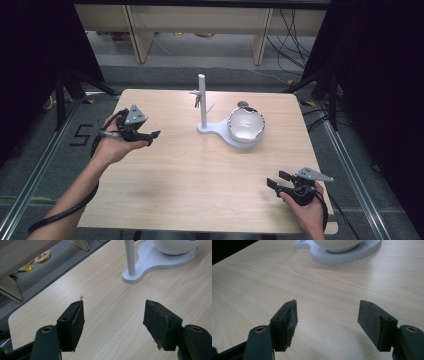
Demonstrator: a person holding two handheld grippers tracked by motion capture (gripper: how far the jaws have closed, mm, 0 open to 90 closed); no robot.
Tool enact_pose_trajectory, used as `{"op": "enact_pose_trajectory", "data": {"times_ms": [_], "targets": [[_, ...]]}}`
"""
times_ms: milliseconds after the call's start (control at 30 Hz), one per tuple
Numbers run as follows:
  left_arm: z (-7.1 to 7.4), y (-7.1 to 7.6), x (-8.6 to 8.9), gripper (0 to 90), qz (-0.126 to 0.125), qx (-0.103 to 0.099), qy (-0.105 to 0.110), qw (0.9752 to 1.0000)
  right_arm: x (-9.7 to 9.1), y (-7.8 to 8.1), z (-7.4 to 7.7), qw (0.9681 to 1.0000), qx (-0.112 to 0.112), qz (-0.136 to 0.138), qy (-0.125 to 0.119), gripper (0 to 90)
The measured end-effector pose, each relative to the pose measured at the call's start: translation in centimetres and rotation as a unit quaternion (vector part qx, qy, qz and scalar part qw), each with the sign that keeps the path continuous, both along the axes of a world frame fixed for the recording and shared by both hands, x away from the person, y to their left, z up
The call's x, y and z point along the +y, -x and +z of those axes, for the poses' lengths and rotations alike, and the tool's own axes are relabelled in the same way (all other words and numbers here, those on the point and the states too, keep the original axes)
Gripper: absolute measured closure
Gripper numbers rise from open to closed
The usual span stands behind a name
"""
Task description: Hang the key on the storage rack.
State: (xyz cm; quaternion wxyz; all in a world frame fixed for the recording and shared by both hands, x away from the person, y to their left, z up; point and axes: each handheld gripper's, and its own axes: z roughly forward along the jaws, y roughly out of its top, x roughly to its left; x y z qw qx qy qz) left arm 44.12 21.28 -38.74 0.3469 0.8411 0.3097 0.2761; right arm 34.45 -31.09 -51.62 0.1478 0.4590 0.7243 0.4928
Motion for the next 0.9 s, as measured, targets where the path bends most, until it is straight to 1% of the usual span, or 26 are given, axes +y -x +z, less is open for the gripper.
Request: {"op": "enact_pose_trajectory", "data": {"times_ms": [67,100,133,200,233,267,333,367,433,467,500,533,567,600,633,667,767,800,833,900], "targets": [[-0.5,0.4,0.2,32.5,0.002,-0.003,0.006,1.0,0.0,0.0,0.0,1.0,-0.002,0.0,0.001,32.8],[-0.7,0.6,0.4,32.5,0.004,-0.005,0.011,0.9999,0.2,0.1,0.0,0.9998,0.011,-0.005,-0.015,32.8],[-1.0,0.9,0.4,32.5,0.006,-0.006,0.016,0.9998,0.2,0.2,0.0,0.9997,0.018,-0.005,-0.016,32.8],[-1.5,1.4,0.7,32.4,0.01,-0.01,0.023,0.9996,0.2,0.2,0.0,0.9997,0.017,-0.005,-0.016,32.8],[-1.8,1.6,0.8,32.4,0.012,-0.012,0.029,0.9994,0.2,0.2,0.0,0.9997,0.017,-0.005,-0.016,32.8],[-2.1,2.0,0.9,32.4,0.019,-0.014,0.04,0.9989,0.2,0.2,0.0,0.9997,0.017,-0.005,-0.016,32.8],[-2.8,2.5,1.2,32.4,0.025,-0.017,0.049,0.9983,0.3,0.2,0.0,0.9997,0.016,-0.005,-0.018,32.8],[-3.1,2.8,1.3,32.4,0.029,-0.02,0.057,0.9977,0.2,0.2,0.0,0.9997,0.016,-0.005,-0.018,32.8],[-3.7,3.3,1.7,32.4,0.037,-0.019,0.065,0.997,0.3,0.2,0.0,0.9997,0.016,-0.005,-0.016,32.8],[-4.2,3.7,1.8,32.4,0.043,-0.02,0.076,0.996,0.2,0.2,0.0,0.9998,0.015,-0.003,-0.014,32.8],[-4.4,3.9,2.0,32.3,0.044,-0.018,0.073,0.9962,0.0,0.1,0.1,1.0,0.002,0.002,-0.002,32.8],[-4.8,4.2,2.2,32.4,0.047,-0.018,0.076,0.9958,0.0,0.1,0.1,1.0,0.002,0.002,-0.001,32.8],[-5.2,4.4,2.3,32.3,0.05,-0.02,0.089,0.9945,0.2,0.1,0.0,0.9999,0.008,0.004,-0.012,32.8],[-5.7,4.7,2.5,32.3,0.054,-0.022,0.098,0.9935,0.1,0.2,0.1,0.9999,0.01,0.002,-0.006,32.8],[-6.1,5.0,2.7,32.3,0.057,-0.023,0.105,0.9926,0.0,0.1,0.0,0.9999,0.005,0.004,-0.008,32.8],[-6.5,5.3,2.9,32.3,0.063,-0.021,0.113,0.9914,0.0,0.1,0.1,1.0,0.005,0.002,-0.006,32.8],[-7.8,6.0,3.5,32.1,0.078,-0.021,0.125,0.9889,0.1,0.1,0.0,0.9999,0.005,0.004,-0.008,32.9],[-8.2,6.3,3.7,32.1,0.083,-0.019,0.129,0.988,0.0,0.0,0.0,1.0,0.004,0.003,-0.003,32.9],[-8.6,6.5,3.9,31.9,0.087,-0.018,0.134,0.987,0.1,0.1,0.0,1.0,0.006,0.004,-0.005,32.9],[-9.5,6.9,4.2,31.8,0.095,-0.017,0.142,0.9852,0.1,0.1,0.1,1.0,0.005,0.001,-0.001,32.9]]}}
